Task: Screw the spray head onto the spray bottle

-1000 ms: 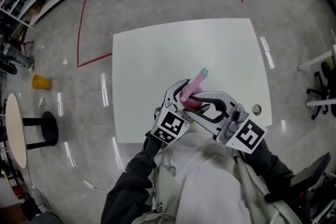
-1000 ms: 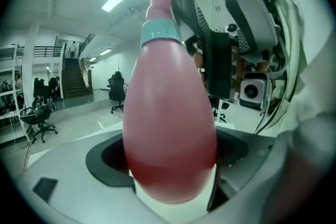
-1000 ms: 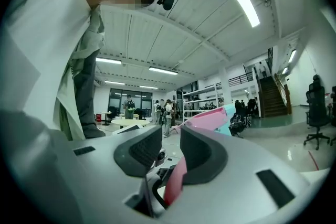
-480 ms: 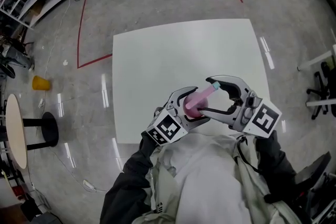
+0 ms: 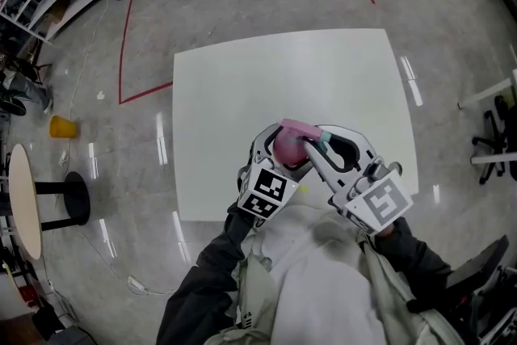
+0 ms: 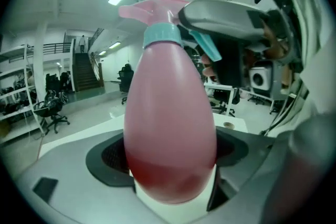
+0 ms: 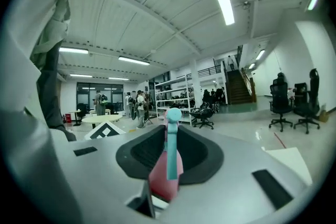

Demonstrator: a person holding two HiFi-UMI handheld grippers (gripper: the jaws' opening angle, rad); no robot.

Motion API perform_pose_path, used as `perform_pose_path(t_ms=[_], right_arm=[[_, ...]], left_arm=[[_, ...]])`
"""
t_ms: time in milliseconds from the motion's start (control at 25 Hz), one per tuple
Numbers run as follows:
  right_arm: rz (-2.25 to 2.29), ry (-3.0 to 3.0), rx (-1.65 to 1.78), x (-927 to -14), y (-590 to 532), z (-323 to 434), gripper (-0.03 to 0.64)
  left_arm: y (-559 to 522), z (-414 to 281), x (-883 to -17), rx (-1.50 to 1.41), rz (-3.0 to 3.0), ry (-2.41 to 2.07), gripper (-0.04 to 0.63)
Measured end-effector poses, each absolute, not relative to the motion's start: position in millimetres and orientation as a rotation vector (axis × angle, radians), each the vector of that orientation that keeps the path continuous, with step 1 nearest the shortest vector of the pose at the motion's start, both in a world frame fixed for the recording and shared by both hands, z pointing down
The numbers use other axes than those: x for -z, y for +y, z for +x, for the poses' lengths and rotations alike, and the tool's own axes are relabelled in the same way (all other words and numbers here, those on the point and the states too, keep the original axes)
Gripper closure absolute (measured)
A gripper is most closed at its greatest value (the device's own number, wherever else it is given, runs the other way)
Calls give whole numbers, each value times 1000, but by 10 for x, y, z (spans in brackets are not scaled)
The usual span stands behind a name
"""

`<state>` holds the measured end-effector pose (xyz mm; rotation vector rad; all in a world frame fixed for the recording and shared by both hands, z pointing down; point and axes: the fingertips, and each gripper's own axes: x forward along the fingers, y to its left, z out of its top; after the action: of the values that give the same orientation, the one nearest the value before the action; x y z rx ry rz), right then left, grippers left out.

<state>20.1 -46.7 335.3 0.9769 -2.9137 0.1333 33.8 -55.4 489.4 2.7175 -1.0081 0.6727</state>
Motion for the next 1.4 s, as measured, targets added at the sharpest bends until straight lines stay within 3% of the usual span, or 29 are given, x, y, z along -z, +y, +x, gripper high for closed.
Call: perform_pose_path(t_ms=[320, 600, 960, 1160, 1280, 1400], right_arm=[[875, -2926, -207, -3397, -216, -37, 565], [803, -2852, -12, -3438, -253, 65, 554], [864, -2832, -264, -3574, -243, 84, 554], [794, -3006, -205, -3335, -220, 172, 552], [610, -3185, -176, -3057, -135, 322, 466], [329, -3262, -342, -2961, -130, 402, 460]], left_arm=[[-660, 328, -4873, -685, 2648, -1066, 150], [-609, 227, -4936, -839, 2644, -1057, 152], [-543, 233, -5126, -865, 2511, -982, 153], [-508, 340, -5035, -820, 2585, -887, 153], [-366, 362, -4845, -728, 2736, -674, 153], [-122, 418, -4619, -584, 2865, -377, 152]])
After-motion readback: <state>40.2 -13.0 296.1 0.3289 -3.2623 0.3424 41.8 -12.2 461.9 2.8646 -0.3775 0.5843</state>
